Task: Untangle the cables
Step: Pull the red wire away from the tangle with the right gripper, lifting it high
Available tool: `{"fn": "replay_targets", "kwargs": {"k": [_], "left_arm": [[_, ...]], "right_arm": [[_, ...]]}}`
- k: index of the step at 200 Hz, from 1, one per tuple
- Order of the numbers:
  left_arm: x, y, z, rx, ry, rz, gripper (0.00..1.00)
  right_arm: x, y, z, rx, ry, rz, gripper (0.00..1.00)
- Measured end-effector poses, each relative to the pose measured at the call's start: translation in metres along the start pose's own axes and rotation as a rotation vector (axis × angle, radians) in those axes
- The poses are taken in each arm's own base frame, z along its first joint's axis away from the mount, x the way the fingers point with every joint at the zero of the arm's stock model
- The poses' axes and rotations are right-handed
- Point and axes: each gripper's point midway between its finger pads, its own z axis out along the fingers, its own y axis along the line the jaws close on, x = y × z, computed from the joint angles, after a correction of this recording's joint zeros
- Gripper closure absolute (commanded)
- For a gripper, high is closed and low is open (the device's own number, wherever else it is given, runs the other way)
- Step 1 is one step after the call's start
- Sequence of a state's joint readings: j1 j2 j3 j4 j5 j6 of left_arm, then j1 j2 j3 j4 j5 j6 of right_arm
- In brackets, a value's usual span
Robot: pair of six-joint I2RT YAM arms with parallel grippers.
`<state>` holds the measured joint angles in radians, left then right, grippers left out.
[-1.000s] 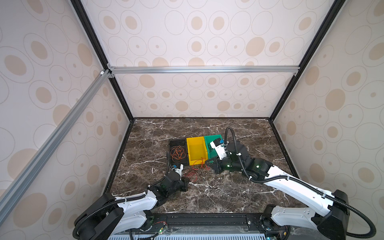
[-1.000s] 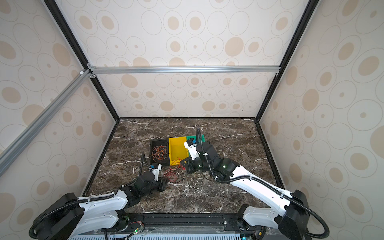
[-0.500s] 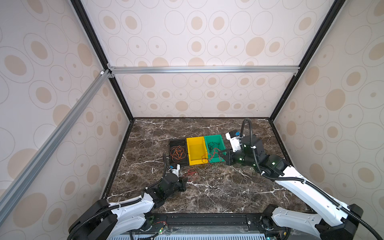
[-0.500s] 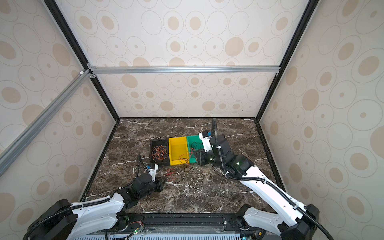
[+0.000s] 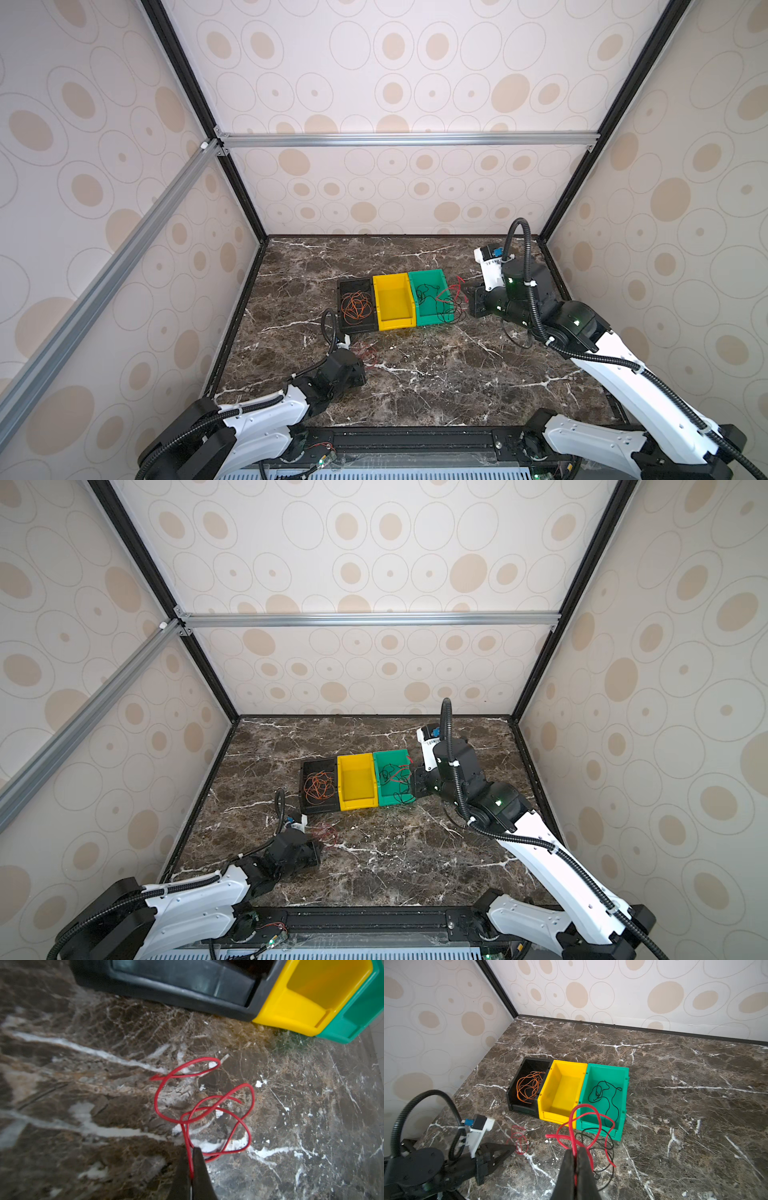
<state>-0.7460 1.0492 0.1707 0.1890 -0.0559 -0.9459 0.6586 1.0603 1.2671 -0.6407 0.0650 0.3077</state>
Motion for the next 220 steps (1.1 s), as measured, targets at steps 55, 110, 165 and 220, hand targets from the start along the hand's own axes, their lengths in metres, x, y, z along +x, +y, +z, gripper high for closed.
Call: {"fn": "replay_targets", "kwargs": {"k": [55, 110, 165, 220], "left_arm": [[-0.027, -0.081, -0.021, 0.313, -0.034, 0.102, 0.39], [-0.056, -0.151, -0.059, 0.570, -0.118, 0.222, 0.28], [-0.040, -0.185, -0.074, 0.716, -0.110, 0.310, 0.19], [-0.054, -0.200, -0.067, 0.677, -0.190, 0.375, 0.21]], "right_arm": [[0.007, 0.028, 0.000, -0.159, 0.055, 0.026, 1.00], [0.018, 0.049, 0.011, -0.279, 0.110, 0.087, 1.00], [0.026, 0.062, 0.027, -0.353, 0.156, 0.141, 1.00], [0.030, 0.077, 0.036, -0.433, 0.182, 0.178, 1.00]]}}
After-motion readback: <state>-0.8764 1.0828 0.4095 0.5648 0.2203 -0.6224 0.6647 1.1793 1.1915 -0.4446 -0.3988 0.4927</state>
